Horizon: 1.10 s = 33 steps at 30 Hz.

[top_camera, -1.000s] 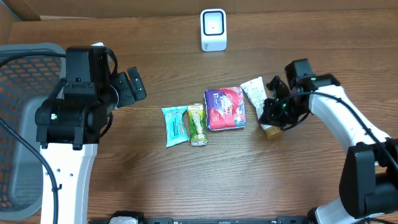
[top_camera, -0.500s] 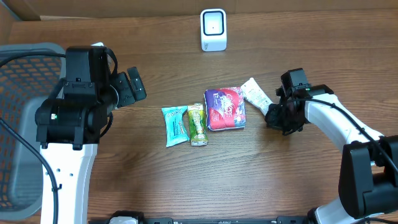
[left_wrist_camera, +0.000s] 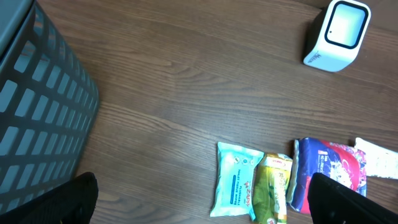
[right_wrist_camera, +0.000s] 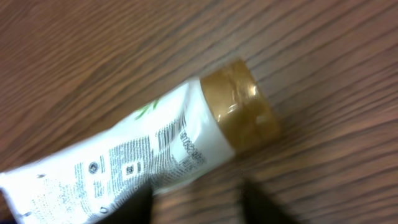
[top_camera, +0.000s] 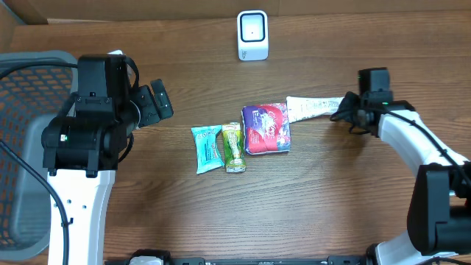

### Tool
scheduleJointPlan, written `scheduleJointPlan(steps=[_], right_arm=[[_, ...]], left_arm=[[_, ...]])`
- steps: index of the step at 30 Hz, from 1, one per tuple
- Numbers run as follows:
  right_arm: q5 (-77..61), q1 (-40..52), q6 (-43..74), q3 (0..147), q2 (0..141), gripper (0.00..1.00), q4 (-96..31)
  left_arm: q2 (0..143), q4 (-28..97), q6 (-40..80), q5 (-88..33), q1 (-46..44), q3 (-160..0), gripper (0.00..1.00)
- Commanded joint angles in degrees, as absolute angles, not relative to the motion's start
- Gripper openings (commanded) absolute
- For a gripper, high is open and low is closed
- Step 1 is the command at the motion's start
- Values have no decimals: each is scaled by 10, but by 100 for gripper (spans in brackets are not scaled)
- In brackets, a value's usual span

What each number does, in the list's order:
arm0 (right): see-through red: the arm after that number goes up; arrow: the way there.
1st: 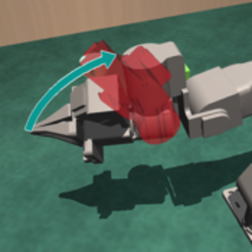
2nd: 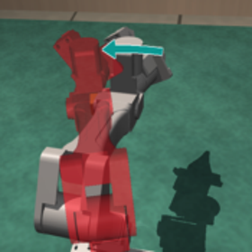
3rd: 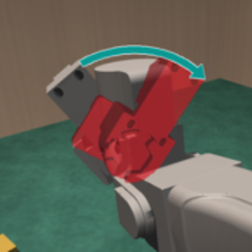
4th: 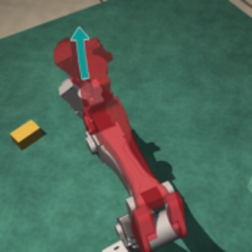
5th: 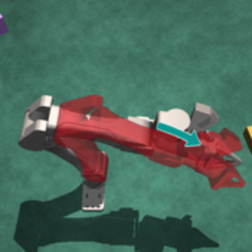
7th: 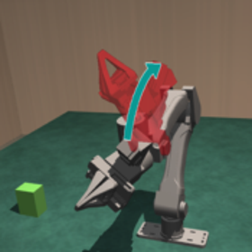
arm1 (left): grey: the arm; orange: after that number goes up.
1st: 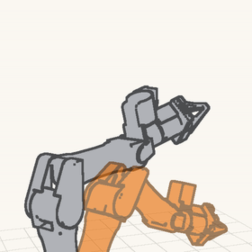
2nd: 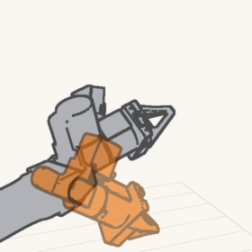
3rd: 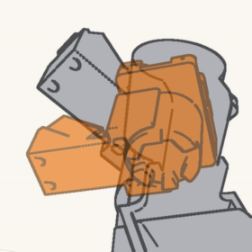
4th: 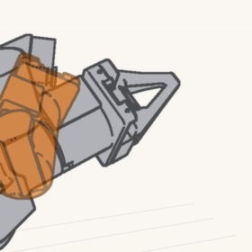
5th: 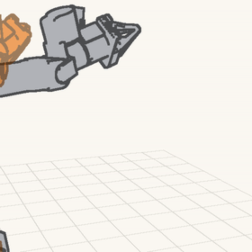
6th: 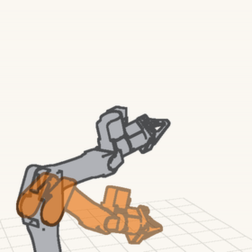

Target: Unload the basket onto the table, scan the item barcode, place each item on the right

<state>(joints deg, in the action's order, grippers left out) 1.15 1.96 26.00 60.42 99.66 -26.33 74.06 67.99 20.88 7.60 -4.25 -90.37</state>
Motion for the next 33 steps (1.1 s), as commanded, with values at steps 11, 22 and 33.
scheduleJointPlan(steps=[11, 22, 33], right_arm=[[-148, 46, 508, 607, 1004, 82, -308], [-37, 104, 665, 607, 1068, 76, -201], [55, 104, 643, 607, 1075, 46, -169]], left_arm=[[743, 679, 214, 83, -41, -908, 99], [743, 679, 215, 83, -41, -908, 100], [743, 680, 215, 83, -41, -908, 100]])
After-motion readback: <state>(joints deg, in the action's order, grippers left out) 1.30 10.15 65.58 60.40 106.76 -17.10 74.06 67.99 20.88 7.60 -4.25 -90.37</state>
